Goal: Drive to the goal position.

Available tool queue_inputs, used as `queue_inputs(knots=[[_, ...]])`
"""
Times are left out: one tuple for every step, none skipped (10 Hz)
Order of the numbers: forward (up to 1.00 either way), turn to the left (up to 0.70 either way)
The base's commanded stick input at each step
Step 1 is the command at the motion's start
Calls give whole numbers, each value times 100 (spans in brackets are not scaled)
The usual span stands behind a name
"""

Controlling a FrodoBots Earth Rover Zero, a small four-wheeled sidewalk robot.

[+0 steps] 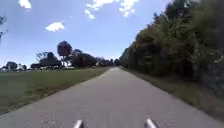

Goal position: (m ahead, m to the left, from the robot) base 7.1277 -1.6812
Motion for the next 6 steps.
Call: queue_inputs(knots=[[50, 0], [50, 0], [50, 0], [50, 0], [50, 0], [50, 0]])
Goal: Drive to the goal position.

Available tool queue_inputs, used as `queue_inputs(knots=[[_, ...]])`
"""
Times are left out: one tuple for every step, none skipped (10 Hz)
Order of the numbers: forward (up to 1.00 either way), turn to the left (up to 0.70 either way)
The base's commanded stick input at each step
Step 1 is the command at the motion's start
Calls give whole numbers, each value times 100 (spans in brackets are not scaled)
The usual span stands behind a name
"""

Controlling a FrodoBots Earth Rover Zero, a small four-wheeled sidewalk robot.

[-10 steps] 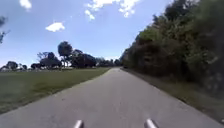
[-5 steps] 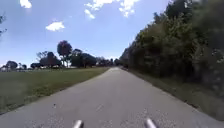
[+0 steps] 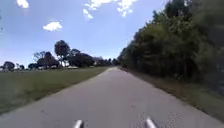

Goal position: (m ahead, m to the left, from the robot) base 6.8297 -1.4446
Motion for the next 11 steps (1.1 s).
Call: queue_inputs(knots=[[50, 0], [50, 0], [50, 0], [50, 0], [50, 0], [50, 0], [50, 0], [50, 0], [50, 0], [50, 0], [50, 0]])
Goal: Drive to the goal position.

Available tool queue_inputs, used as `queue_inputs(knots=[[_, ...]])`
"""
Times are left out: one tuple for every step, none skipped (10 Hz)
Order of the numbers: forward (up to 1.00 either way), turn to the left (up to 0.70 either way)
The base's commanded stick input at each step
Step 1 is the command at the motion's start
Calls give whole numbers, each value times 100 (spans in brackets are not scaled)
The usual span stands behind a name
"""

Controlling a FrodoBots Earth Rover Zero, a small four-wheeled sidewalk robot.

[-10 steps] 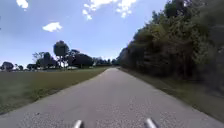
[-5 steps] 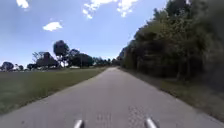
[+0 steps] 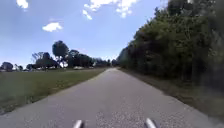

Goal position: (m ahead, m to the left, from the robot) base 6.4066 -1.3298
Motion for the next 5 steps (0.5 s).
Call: queue_inputs(knots=[[50, 0], [50, 0], [50, 0], [50, 0], [50, 0]])
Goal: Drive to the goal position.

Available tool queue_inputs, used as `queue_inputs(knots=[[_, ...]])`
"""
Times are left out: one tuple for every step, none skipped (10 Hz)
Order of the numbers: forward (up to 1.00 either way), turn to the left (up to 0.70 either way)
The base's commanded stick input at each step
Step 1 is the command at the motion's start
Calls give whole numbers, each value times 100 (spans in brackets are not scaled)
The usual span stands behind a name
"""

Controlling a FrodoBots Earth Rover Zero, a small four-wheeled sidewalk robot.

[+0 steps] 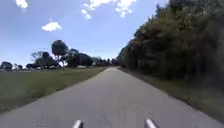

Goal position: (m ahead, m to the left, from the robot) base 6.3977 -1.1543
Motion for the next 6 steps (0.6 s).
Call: queue_inputs(knots=[[50, 0], [50, 0], [50, 0], [50, 0], [50, 0], [50, 0]])
